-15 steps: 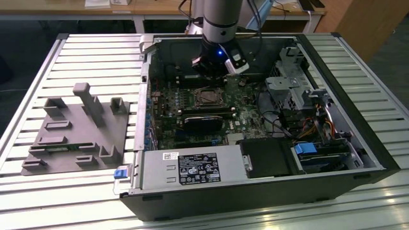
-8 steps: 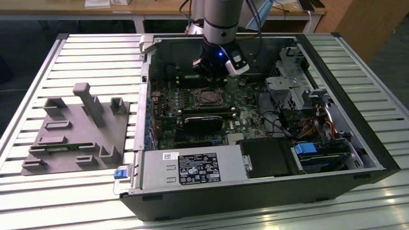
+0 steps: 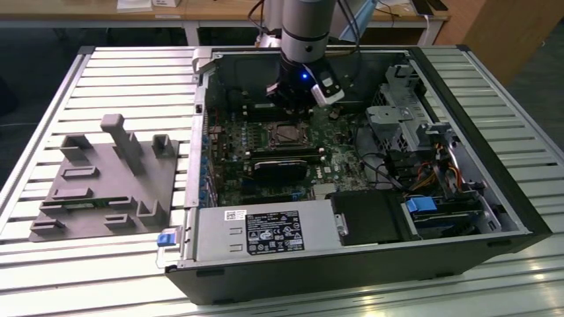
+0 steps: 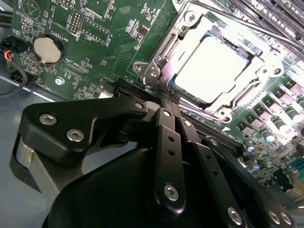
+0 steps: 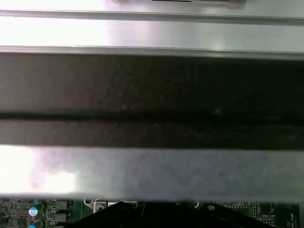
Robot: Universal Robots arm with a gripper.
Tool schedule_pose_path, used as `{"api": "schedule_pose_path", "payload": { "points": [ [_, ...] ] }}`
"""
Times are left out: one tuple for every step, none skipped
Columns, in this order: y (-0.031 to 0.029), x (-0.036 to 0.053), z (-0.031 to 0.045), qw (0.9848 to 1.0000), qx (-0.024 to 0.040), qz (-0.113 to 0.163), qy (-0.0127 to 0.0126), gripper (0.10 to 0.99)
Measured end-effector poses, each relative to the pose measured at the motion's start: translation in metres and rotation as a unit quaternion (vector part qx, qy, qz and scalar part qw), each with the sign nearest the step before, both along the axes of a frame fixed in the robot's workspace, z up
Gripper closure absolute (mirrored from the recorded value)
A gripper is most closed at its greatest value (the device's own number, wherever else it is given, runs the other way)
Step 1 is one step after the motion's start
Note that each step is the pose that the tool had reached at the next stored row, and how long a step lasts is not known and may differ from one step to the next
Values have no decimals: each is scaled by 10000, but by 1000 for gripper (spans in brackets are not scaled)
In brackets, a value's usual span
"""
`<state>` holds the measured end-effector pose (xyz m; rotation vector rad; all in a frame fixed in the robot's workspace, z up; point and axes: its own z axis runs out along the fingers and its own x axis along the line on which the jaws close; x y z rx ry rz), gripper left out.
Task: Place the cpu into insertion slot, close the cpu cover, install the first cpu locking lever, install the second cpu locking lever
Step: 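Install the first cpu locking lever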
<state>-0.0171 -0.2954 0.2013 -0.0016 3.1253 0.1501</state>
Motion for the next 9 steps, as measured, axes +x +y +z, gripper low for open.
{"api": "schedule_pose_path", "payload": {
  "points": [
    [2,2,-4,10000,-10,0,0,980],
    [5,4,-9,10000,-20,0,0,980],
    [8,6,-14,10000,-28,0,0,980],
    [10,7,-18,10000,-36,0,1,980],
    [12,7,-21,10000,-42,0,2,980],
    [14,7,-25,10000,-46,-1,2,980],
    [17,7,-29,10000,-49,-1,3,980],
    [20,7,-35,10000,-52,-1,3,980],
    [22,7,-40,10000,-53,0,3,980]
  ]
}}
